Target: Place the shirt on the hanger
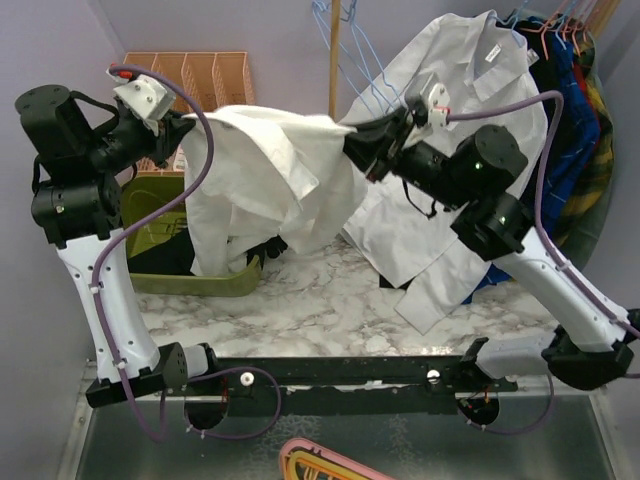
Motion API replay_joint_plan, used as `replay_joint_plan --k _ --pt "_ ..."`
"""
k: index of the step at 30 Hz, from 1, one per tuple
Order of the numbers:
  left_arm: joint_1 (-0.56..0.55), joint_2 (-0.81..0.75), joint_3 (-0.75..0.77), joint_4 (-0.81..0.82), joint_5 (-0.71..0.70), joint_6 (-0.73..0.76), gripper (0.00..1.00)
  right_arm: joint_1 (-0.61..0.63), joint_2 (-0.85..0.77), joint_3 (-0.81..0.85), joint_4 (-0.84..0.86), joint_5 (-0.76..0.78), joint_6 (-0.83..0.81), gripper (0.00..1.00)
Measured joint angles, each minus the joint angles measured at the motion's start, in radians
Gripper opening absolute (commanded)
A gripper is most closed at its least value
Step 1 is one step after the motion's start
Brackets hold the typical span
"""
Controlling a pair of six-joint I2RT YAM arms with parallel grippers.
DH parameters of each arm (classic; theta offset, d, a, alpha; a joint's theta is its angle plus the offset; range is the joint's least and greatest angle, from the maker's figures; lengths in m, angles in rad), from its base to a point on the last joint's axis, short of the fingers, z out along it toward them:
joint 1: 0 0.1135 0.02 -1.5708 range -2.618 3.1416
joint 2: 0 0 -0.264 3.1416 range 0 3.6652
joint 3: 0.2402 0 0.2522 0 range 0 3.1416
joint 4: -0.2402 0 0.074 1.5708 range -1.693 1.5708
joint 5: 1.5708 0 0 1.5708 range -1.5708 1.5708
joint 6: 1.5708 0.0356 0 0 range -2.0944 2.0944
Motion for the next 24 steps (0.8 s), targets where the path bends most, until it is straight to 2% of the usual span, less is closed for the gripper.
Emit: replay_joint_plan --k 4,7,9,14,16,19,22,24 --pt "-0.034 0.013 -0.119 -0.066 0.011 0.035 0.16 0.000 -0.169 -0.304 -0.041 0.009 0.100 0.01" --pt "-0.067 0.033 -0.151 -0.102 -0.016 0.041 0.16 -0.002 -0.167 -0.322 -0.107 0.011 0.137 0.01" --pt "-0.071 0.052 -0.125 -0.115 -0.027 0.036 0.17 -0.003 -0.106 -0.199 -0.191 0.011 0.147 0.01" --pt "-0.076 0.089 0.068 -0.103 -0.037 -0.029 0.16 -0.004 0.202 0.530 -0.358 0.009 0.138 0.01" --pt "-0.083 0.085 0.138 -0.074 -0.043 -0.064 0.16 -0.004 0.271 0.739 -0.352 0.006 0.120 0.01" --pt "-0.083 0.078 0.246 -0.013 -0.072 -0.130 0.16 -0.004 0.225 0.721 -0.277 0.010 0.095 0.01" --pt "-0.083 0.066 0.287 0.037 -0.103 -0.179 0.17 -0.004 0.177 0.661 -0.232 0.024 0.080 0.01" --pt "-0.082 0.054 0.289 0.059 -0.119 -0.203 0.16 -0.004 0.113 0.524 -0.178 0.039 0.081 0.01"
